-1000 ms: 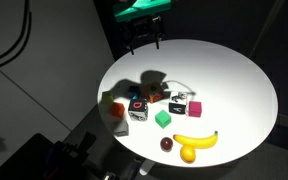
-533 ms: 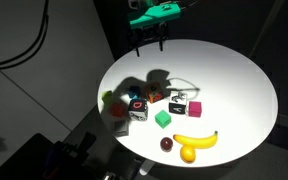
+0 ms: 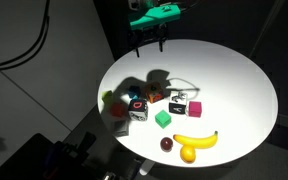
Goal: Stack the two square plush toys on the right together
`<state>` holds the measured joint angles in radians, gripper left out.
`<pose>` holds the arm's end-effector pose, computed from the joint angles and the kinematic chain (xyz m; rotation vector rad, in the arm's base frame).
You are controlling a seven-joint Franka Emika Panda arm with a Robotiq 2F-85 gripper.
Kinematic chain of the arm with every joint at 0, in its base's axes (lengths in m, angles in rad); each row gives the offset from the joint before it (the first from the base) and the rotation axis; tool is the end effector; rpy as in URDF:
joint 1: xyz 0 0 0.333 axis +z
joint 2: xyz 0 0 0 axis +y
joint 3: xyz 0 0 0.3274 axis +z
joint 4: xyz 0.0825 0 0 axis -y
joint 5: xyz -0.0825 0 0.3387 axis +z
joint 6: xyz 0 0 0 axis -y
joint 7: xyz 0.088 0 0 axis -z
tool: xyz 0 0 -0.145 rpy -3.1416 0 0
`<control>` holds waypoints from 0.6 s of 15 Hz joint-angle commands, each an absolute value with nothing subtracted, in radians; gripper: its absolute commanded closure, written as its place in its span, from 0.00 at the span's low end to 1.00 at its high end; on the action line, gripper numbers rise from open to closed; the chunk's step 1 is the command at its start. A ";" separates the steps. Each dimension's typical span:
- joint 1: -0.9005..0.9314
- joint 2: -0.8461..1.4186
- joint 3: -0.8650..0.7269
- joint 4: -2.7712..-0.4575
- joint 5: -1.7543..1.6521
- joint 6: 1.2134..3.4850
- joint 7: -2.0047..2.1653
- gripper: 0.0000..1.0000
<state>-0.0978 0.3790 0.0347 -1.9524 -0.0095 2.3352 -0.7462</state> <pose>0.5873 -0.0384 0.2884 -2.9543 -1.0570 -0.0095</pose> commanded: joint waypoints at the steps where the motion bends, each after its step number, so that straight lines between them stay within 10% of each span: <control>1: -0.105 0.379 0.042 -1.951 -0.014 2.333 -0.743 0.00; 9: -0.094 0.439 0.062 -1.936 -0.015 2.361 -0.748 0.00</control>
<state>-0.0937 0.4047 0.0484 -1.9533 -0.0098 2.3376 -0.7462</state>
